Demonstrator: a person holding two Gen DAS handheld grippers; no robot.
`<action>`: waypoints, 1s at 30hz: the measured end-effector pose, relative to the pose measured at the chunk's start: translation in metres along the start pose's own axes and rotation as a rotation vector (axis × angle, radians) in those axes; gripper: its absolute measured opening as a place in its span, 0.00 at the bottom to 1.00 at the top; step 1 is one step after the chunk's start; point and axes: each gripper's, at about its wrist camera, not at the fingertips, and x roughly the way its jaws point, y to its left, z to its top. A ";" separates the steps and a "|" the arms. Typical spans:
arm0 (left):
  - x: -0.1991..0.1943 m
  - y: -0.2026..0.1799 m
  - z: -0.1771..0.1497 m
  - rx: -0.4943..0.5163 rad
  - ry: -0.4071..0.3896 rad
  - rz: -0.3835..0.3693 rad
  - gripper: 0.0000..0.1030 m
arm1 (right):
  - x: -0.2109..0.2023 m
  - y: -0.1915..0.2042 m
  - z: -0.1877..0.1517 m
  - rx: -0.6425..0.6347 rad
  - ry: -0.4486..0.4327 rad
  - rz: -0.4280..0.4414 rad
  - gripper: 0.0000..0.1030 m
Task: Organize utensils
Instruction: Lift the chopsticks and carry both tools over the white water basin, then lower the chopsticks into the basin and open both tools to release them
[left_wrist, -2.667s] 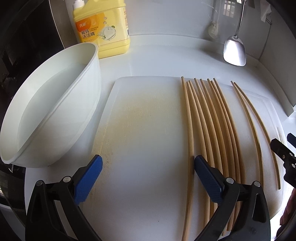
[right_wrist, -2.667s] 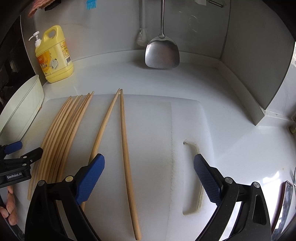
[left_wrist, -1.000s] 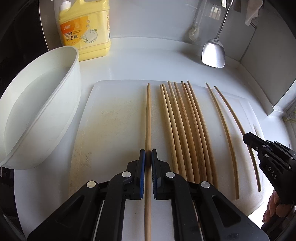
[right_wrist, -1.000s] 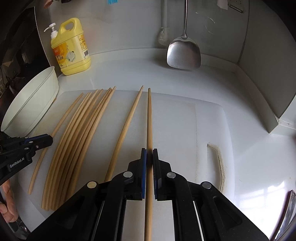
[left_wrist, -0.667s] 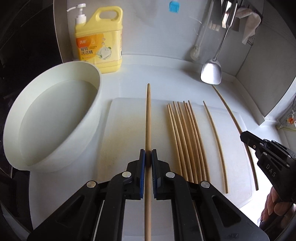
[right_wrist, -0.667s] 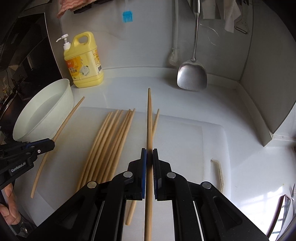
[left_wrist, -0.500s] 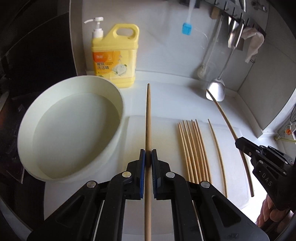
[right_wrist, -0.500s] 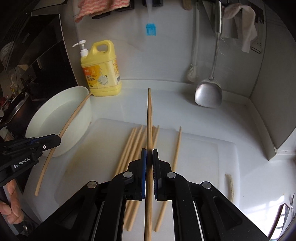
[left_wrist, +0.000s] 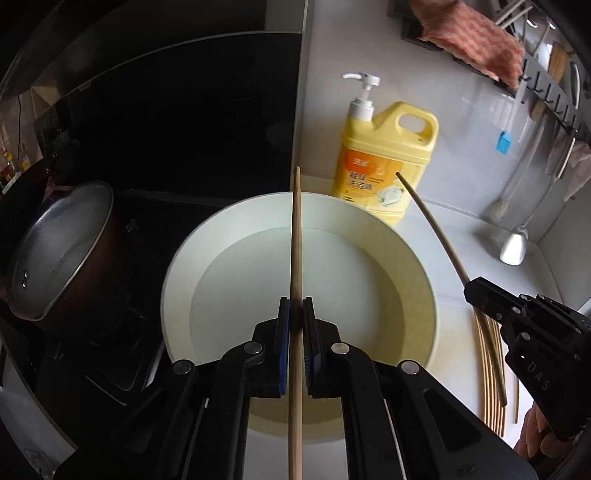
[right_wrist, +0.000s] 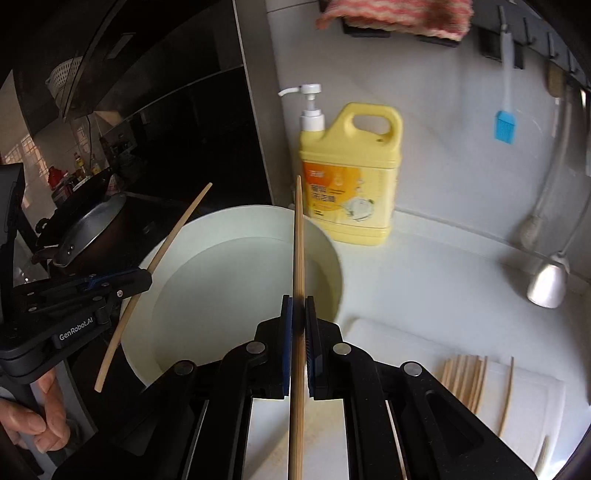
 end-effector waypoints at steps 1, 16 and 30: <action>0.005 0.006 0.002 -0.003 0.005 0.004 0.07 | 0.010 0.005 0.004 0.004 0.014 0.013 0.06; 0.087 0.038 0.010 0.000 0.148 -0.021 0.07 | 0.107 0.022 0.013 0.101 0.218 0.042 0.06; 0.113 0.041 -0.001 0.019 0.226 -0.009 0.08 | 0.128 0.017 0.007 0.135 0.282 0.028 0.06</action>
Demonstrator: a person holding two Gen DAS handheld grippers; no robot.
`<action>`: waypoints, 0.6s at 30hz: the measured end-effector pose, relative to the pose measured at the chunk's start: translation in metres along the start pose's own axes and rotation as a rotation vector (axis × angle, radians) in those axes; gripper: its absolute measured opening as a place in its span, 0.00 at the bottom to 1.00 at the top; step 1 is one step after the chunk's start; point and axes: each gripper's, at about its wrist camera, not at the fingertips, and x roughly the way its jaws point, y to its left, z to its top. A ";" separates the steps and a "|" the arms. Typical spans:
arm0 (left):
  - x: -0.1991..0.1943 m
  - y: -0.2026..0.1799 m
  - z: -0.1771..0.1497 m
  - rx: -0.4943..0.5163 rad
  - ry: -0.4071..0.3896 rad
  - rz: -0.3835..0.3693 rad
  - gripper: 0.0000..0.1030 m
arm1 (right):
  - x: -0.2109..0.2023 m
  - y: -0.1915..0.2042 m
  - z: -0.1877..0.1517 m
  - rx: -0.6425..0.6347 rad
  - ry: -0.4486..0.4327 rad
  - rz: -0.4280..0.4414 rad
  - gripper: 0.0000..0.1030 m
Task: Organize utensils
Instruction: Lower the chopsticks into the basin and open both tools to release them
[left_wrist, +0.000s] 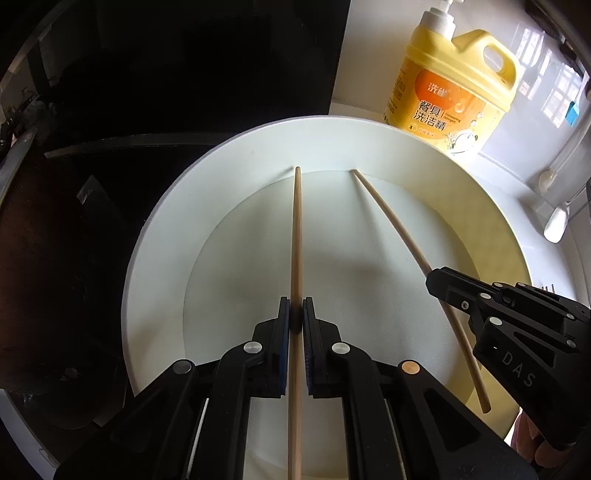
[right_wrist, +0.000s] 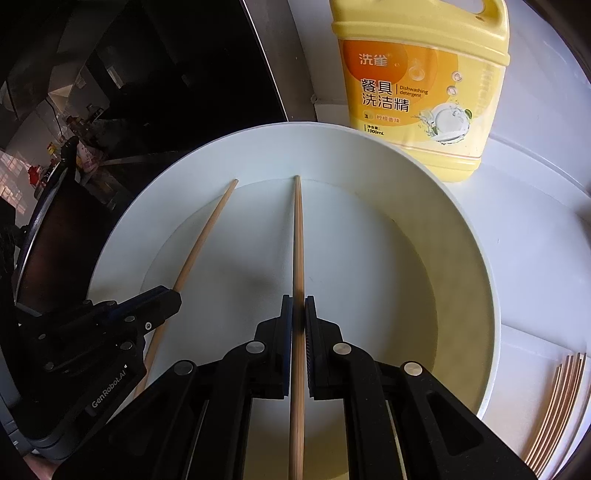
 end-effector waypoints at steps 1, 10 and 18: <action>-0.001 0.001 -0.001 -0.001 -0.001 0.007 0.09 | 0.000 0.000 0.000 0.001 -0.001 -0.006 0.06; -0.028 0.015 -0.008 -0.033 -0.069 0.053 0.61 | -0.015 -0.010 -0.005 0.015 -0.041 -0.035 0.15; -0.041 0.021 -0.014 -0.064 -0.063 0.087 0.67 | -0.031 -0.008 -0.016 0.010 -0.080 -0.026 0.32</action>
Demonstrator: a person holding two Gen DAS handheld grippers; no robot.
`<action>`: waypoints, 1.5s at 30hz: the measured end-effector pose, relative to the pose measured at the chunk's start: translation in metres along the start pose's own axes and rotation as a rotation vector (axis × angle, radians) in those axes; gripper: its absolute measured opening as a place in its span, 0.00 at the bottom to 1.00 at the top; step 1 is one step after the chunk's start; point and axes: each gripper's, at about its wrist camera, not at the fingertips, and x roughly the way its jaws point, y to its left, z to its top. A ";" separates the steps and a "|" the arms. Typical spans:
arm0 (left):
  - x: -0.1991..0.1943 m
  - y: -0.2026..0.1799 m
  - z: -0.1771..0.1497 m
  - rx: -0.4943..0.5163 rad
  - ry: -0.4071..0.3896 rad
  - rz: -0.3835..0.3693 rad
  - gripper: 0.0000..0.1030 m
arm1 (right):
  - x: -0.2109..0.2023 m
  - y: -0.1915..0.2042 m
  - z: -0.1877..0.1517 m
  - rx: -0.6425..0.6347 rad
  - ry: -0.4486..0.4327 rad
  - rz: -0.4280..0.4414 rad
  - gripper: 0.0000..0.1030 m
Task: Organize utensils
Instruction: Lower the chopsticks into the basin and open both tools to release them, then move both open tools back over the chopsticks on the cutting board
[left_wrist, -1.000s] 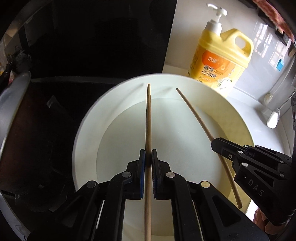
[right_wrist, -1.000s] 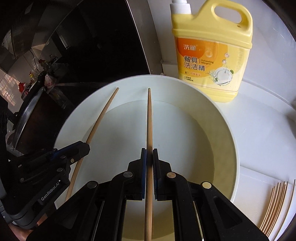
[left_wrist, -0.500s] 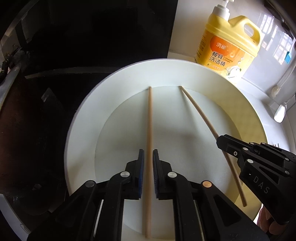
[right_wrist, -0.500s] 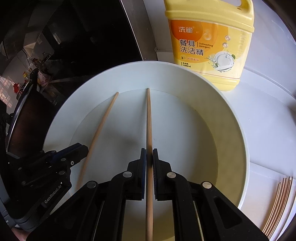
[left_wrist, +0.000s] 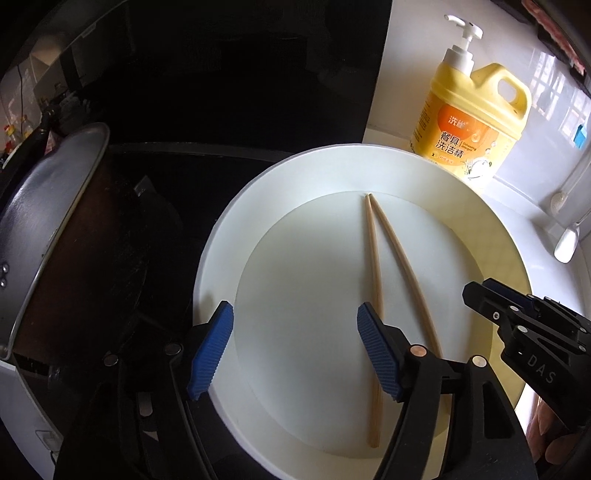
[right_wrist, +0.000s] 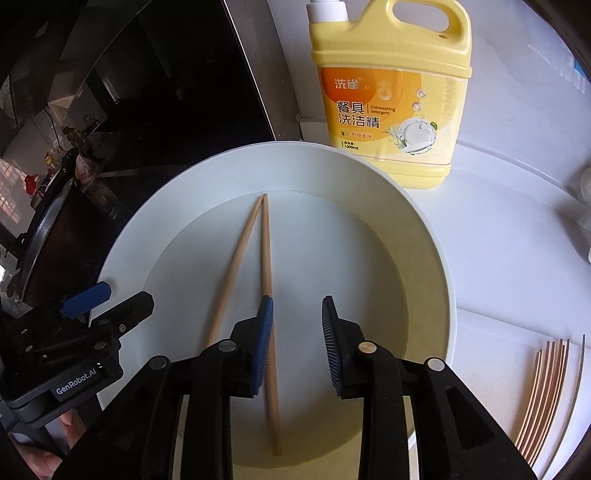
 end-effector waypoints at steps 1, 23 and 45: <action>-0.002 0.000 -0.001 -0.001 0.001 0.002 0.68 | -0.003 0.000 -0.002 -0.003 -0.007 -0.001 0.33; -0.047 -0.040 -0.032 0.014 -0.023 -0.003 0.82 | -0.077 -0.019 -0.051 0.000 -0.091 -0.038 0.53; -0.080 -0.173 -0.084 0.174 -0.065 -0.100 0.92 | -0.160 -0.157 -0.150 0.203 -0.150 -0.216 0.68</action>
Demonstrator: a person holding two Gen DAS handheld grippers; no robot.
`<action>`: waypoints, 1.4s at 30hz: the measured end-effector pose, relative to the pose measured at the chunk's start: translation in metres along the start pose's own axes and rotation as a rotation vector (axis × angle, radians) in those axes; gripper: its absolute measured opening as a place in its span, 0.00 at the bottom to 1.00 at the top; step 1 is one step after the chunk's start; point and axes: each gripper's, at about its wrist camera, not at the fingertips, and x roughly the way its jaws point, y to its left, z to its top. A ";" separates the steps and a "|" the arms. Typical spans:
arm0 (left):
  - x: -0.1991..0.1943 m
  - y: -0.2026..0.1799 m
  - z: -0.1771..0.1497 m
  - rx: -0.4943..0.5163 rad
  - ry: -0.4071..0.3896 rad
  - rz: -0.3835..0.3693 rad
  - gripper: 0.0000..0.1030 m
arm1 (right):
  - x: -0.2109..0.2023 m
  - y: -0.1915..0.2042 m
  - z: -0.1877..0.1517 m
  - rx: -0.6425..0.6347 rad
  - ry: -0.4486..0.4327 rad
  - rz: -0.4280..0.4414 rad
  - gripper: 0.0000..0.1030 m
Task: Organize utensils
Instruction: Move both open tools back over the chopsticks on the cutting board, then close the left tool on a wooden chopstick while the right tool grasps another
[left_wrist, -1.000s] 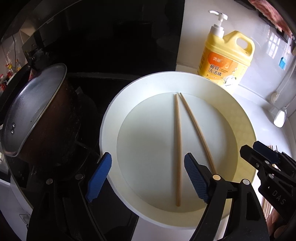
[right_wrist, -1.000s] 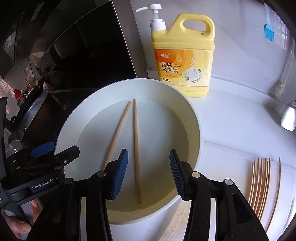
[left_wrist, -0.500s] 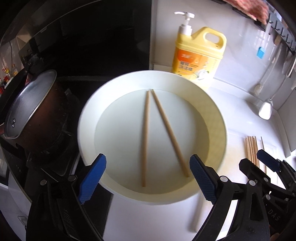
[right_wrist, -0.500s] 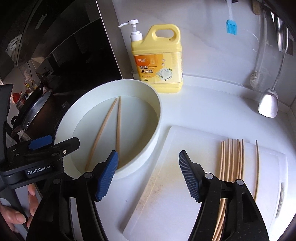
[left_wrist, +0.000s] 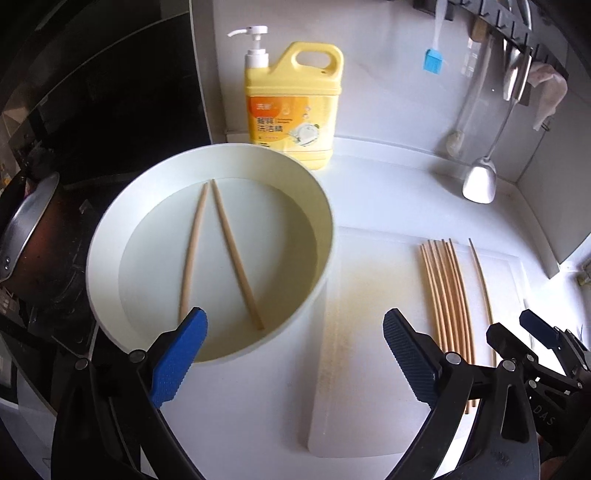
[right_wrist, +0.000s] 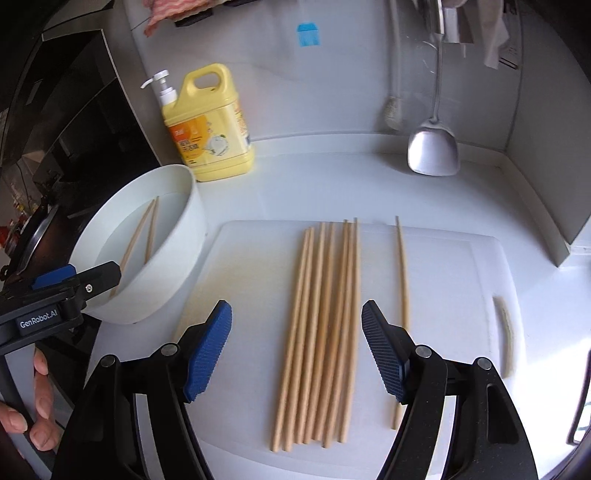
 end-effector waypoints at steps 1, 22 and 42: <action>0.003 -0.008 0.000 0.007 0.003 -0.007 0.92 | -0.001 -0.008 -0.003 0.009 0.000 -0.016 0.68; 0.065 -0.100 -0.040 0.049 0.082 -0.054 0.92 | 0.038 -0.086 -0.027 0.001 0.051 -0.054 0.68; 0.091 -0.110 -0.050 0.081 0.096 -0.007 0.93 | 0.064 -0.091 -0.032 -0.075 0.034 -0.122 0.67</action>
